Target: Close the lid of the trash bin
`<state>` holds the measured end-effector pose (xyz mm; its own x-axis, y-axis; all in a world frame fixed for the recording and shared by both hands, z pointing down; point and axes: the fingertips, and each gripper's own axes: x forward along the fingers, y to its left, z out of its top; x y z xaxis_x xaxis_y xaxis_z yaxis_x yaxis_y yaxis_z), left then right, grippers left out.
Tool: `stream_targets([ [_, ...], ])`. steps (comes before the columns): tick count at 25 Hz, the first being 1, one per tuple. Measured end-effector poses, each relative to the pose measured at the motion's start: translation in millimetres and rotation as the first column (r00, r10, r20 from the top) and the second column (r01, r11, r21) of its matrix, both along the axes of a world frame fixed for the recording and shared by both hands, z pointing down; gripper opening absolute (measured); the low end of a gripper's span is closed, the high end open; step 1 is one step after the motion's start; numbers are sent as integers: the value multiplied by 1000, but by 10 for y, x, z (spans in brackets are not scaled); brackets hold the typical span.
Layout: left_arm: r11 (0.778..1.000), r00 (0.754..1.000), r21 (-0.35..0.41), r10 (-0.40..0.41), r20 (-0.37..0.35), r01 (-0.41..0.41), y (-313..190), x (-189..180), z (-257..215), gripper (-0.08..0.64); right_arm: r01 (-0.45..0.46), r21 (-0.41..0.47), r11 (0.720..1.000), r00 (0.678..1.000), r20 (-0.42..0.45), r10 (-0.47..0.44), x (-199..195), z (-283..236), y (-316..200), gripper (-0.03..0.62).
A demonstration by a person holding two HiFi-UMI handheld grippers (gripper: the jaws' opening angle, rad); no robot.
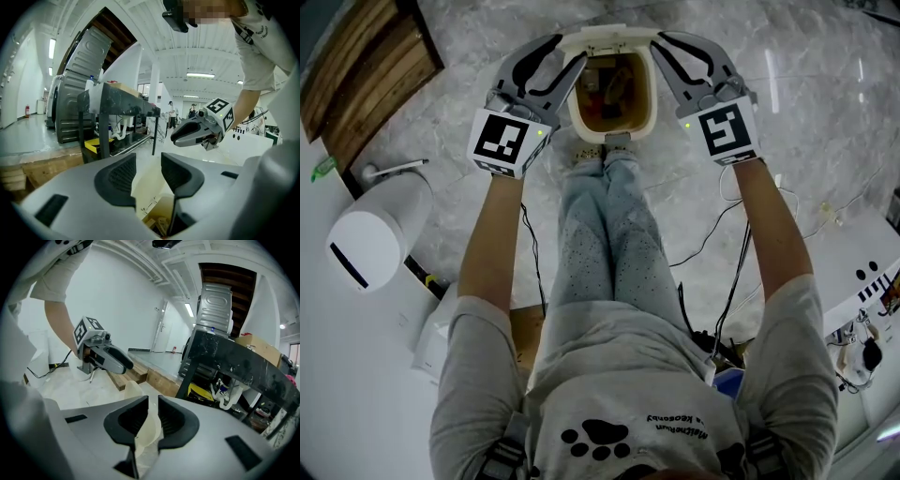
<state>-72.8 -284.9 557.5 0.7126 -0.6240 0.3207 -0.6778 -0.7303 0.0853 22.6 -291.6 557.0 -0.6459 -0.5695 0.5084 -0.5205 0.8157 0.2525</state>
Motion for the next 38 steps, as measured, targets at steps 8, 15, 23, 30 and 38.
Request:
stream_targets([
  [8, 997, 995, -34, 67, 77, -64, -144, 118, 313, 182, 2, -94, 996, 999, -37, -5, 168, 332, -118, 135],
  [15, 995, 986, -63, 80, 147, -72, -238, -1, 529, 181, 4, -119, 993, 998, -69, -12, 157, 512, -233, 135],
  [23, 993, 979, -71, 110, 171, -99, -226, -30, 617, 102, 26, -139, 990, 997, -67, -35, 71, 566, -242, 103],
  [30, 991, 974, -62, 128, 189, -119, -119, -13, 621, 95, 66, -113, 991, 992, -103, -78, 80, 583, -119, 92],
  [38, 988, 970, -68, 147, 192, -136, 45, 27, 645, 95, 85, -111, 990, 990, -99, -96, 134, 645, 66, 92],
])
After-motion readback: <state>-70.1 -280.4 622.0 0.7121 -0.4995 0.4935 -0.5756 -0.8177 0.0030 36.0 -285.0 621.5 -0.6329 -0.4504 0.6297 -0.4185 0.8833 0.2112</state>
